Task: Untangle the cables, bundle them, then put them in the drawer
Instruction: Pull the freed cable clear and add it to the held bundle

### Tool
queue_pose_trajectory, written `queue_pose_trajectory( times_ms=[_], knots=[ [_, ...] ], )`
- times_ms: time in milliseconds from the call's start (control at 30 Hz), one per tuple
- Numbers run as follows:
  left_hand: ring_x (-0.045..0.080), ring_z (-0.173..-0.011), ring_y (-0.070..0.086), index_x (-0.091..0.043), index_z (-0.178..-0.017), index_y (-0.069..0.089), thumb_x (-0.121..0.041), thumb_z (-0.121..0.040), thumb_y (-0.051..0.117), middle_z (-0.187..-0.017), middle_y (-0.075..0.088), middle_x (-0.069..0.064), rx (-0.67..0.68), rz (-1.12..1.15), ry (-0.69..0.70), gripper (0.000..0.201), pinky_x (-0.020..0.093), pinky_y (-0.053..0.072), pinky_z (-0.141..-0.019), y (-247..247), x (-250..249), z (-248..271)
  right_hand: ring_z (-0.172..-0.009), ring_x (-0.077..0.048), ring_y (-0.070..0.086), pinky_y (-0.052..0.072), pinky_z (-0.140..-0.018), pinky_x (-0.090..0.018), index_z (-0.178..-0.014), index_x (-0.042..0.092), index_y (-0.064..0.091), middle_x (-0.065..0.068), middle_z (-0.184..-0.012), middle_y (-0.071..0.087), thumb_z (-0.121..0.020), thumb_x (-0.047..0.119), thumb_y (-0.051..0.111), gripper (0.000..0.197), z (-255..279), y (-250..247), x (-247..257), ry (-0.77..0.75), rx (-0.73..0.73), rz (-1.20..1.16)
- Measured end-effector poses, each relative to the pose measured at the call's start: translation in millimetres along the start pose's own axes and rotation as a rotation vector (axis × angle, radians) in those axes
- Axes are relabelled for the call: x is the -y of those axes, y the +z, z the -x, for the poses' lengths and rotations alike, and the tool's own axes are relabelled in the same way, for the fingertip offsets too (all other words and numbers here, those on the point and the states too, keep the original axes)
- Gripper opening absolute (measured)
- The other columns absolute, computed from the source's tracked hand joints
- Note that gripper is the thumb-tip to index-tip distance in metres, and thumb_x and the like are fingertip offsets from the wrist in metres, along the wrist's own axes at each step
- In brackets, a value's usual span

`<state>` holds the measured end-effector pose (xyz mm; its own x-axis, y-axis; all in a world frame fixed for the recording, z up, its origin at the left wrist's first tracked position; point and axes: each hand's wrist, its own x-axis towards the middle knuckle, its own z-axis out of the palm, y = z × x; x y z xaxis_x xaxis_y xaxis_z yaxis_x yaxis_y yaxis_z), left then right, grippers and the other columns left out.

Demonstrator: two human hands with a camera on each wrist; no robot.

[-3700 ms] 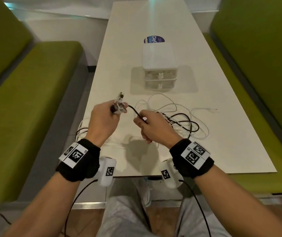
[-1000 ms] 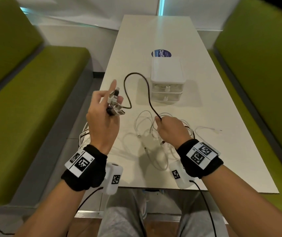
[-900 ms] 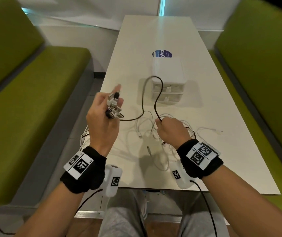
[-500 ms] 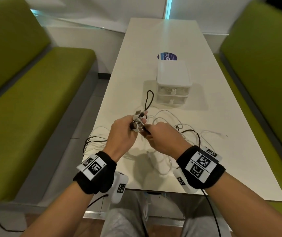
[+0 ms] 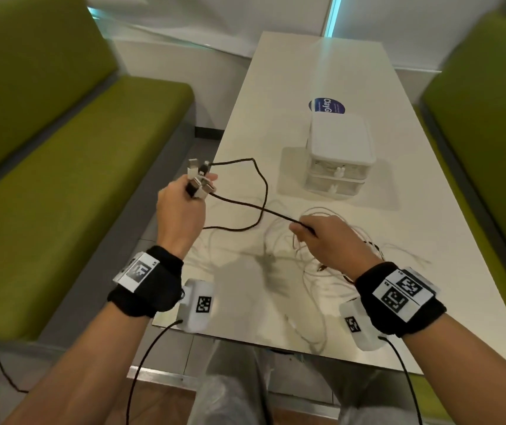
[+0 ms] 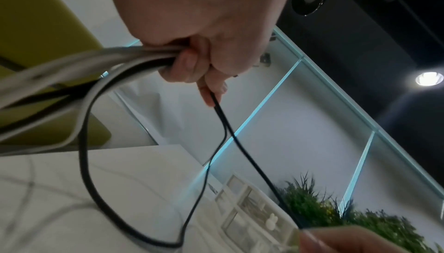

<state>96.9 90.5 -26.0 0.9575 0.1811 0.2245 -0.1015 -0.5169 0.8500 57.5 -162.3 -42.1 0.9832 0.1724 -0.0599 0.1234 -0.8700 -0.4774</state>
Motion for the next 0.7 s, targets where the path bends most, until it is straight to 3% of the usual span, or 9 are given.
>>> queue_pose_trajectory(
  times_ms=[100, 133, 233, 333, 367, 500, 600, 633, 700],
  knots=[
    [0.031, -0.087, 0.066, -0.008, -0.087, 0.071, -0.002, -0.088, 0.050, -0.089, 0.074, 0.007, 0.116, -0.308, 0.042, 0.022, 0.036, 0.048, -0.067, 2.0, 1.9, 7.4, -0.077, -0.024, 0.057, 0.044, -0.070, -0.037, -0.078, 0.009, 0.058, -0.003, -0.075, 0.062, -0.103, 0.039, 0.038, 0.044, -9.5, -4.8, -4.2, -0.030, -0.039, 0.067],
    [0.033, -0.084, 0.065, -0.008, -0.085, 0.071, -0.001, -0.087, 0.051, -0.084, 0.073, 0.009, 0.152, -0.345, 0.049, 0.021, 0.037, 0.047, -0.066, 2.9, -2.0, 11.7, -0.077, -0.025, 0.057, 0.044, -0.071, -0.037, -0.078, 0.010, 0.057, -0.004, -0.076, 0.063, -0.102, 0.040, 0.038, 0.044, -12.3, -7.0, -5.3, -0.038, -0.048, 0.097],
    [0.020, -0.087, 0.069, -0.029, -0.088, 0.068, 0.005, -0.079, 0.054, -0.077, 0.074, 0.000, 0.338, -0.259, 0.062, 0.038, 0.038, 0.054, -0.081, 13.8, -18.5, 26.0, -0.073, -0.026, 0.056, 0.046, -0.067, -0.039, -0.075, 0.016, 0.051, -0.004, -0.072, 0.061, -0.101, 0.043, 0.039, 0.040, -18.6, -10.6, -4.5, -0.087, -0.070, 0.188],
    [0.019, -0.091, 0.068, -0.036, -0.127, 0.057, 0.003, -0.079, 0.051, -0.078, 0.074, -0.005, 0.505, -0.249, 0.149, 0.062, 0.037, 0.053, -0.087, 33.5, -30.6, 36.1, -0.063, -0.022, 0.048, 0.035, -0.058, -0.034, -0.073, 0.021, 0.050, -0.001, -0.063, 0.054, -0.099, 0.042, 0.046, 0.033, -19.7, -11.9, 4.8, -0.246, -0.076, 0.187],
    [0.020, -0.092, 0.067, -0.035, -0.126, 0.058, 0.000, -0.080, 0.050, -0.078, 0.074, -0.007, 0.515, -0.272, 0.175, 0.059, 0.038, 0.053, -0.086, 38.3, -34.0, 37.2, -0.062, -0.021, 0.047, 0.032, -0.056, -0.032, -0.074, 0.019, 0.054, 0.000, -0.062, 0.053, -0.098, 0.040, 0.049, 0.032, -18.8, -13.0, 6.6, -0.286, -0.076, 0.156],
    [0.017, -0.088, 0.067, -0.025, -0.093, 0.068, 0.001, -0.078, 0.050, -0.078, 0.073, -0.010, 0.480, -0.261, 0.191, 0.034, 0.039, 0.052, -0.081, 39.7, -41.9, 33.5, -0.064, -0.014, 0.048, 0.035, -0.057, -0.026, -0.074, 0.014, 0.055, 0.001, -0.066, 0.053, -0.099, 0.040, 0.048, 0.037, -14.8, -17.0, -0.5, -0.266, -0.032, 0.038],
    [0.009, -0.093, 0.066, -0.022, -0.073, 0.072, 0.004, -0.082, 0.046, -0.086, 0.073, -0.013, 0.322, -0.101, 0.088, 0.038, 0.036, 0.051, -0.088, 25.3, -41.5, 21.4, -0.058, -0.009, 0.054, 0.047, -0.060, -0.028, -0.078, 0.018, 0.061, 0.007, -0.071, 0.061, -0.099, 0.041, 0.047, 0.034, -11.0, -17.6, -11.3, -0.132, 0.021, -0.083],
    [0.008, -0.091, 0.066, -0.023, -0.069, 0.072, 0.004, -0.083, 0.045, -0.088, 0.074, -0.012, 0.260, -0.051, 0.062, 0.041, 0.033, 0.052, -0.085, 18.4, -41.3, 16.0, -0.055, -0.013, 0.057, 0.050, -0.059, -0.028, -0.077, 0.018, 0.063, 0.009, -0.068, 0.061, -0.099, 0.040, 0.048, 0.034, -9.5, -18.2, -15.3, -0.084, 0.032, -0.136],
    [0.004, -0.072, 0.063, -0.027, -0.066, 0.069, 0.004, -0.086, 0.045, -0.093, 0.074, -0.006, 0.150, 0.012, 0.025, 0.045, 0.018, 0.046, -0.061, 5.2, -42.3, 6.2, -0.051, -0.019, 0.061, 0.050, -0.056, -0.027, -0.074, 0.014, 0.061, 0.014, -0.056, 0.057, -0.100, 0.035, 0.050, 0.036, -7.7, -20.5, -21.6, -0.004, 0.066, -0.238]
  ],
)
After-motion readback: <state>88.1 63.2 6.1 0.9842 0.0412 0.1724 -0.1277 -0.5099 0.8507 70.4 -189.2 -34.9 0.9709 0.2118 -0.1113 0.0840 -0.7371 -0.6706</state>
